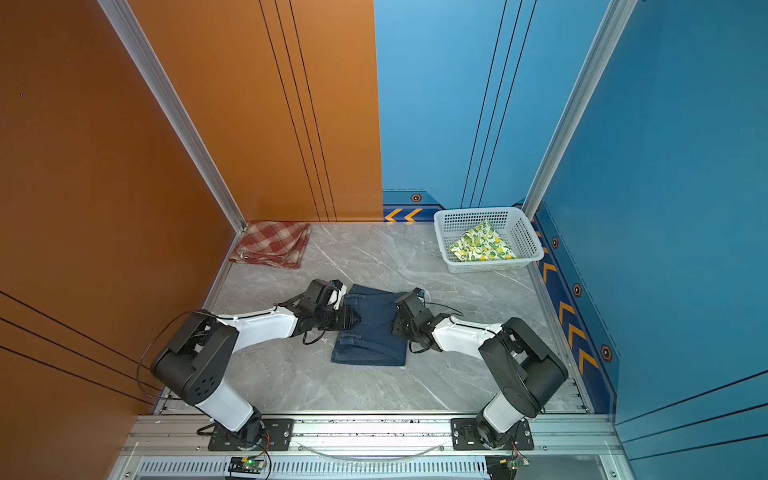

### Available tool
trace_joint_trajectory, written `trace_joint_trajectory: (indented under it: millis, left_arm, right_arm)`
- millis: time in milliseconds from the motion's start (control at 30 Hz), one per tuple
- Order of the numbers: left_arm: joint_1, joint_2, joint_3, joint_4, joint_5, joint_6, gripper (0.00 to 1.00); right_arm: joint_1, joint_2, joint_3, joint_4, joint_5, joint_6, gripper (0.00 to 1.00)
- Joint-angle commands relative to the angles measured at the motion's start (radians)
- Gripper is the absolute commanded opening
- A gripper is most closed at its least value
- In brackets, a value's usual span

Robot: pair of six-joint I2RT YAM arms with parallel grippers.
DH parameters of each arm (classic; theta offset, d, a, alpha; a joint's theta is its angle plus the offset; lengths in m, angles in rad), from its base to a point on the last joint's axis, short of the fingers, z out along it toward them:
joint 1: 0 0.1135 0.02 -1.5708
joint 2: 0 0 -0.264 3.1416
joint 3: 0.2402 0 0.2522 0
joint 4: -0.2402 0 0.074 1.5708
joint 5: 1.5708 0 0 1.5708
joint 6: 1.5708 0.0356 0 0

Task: Fold and stack the skirts
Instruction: 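Grasp the folded denim skirt's side edge with the left gripper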

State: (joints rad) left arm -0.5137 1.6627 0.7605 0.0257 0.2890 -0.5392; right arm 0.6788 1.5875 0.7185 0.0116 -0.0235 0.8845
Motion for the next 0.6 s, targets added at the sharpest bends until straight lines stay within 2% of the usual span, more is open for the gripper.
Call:
trace_joint_trajectory:
  millis: [0, 33, 133, 267, 367, 567]
  left_arm:
    - [-0.02, 0.107, -0.099, -0.161, 0.044, -0.051, 0.57]
    - [-0.021, 0.112, -0.107, -0.133, 0.058, -0.064, 0.54]
    - [-0.022, 0.136, -0.114, -0.064, 0.096, -0.11, 0.37]
    - [0.003, 0.075, -0.119, -0.03, 0.082, -0.167, 0.02]
    - [0.039, -0.011, -0.093, -0.047, 0.063, -0.198, 0.0]
    - [0.075, -0.163, 0.045, -0.138, -0.06, -0.224, 0.0]
  right_arm:
    - [-0.011, 0.032, -0.012, 0.011, -0.02, 0.007, 0.52]
    - [-0.016, 0.03, -0.013, 0.017, -0.025, 0.005, 0.52]
    - [-0.025, 0.024, -0.013, 0.028, -0.03, 0.002, 0.52]
    - [-0.041, -0.013, -0.004, 0.004, -0.033, -0.019, 0.53]
    - [-0.057, -0.071, 0.02, -0.058, -0.026, -0.061, 0.55]
    - [-0.07, -0.219, 0.08, -0.203, 0.048, -0.156, 0.6]
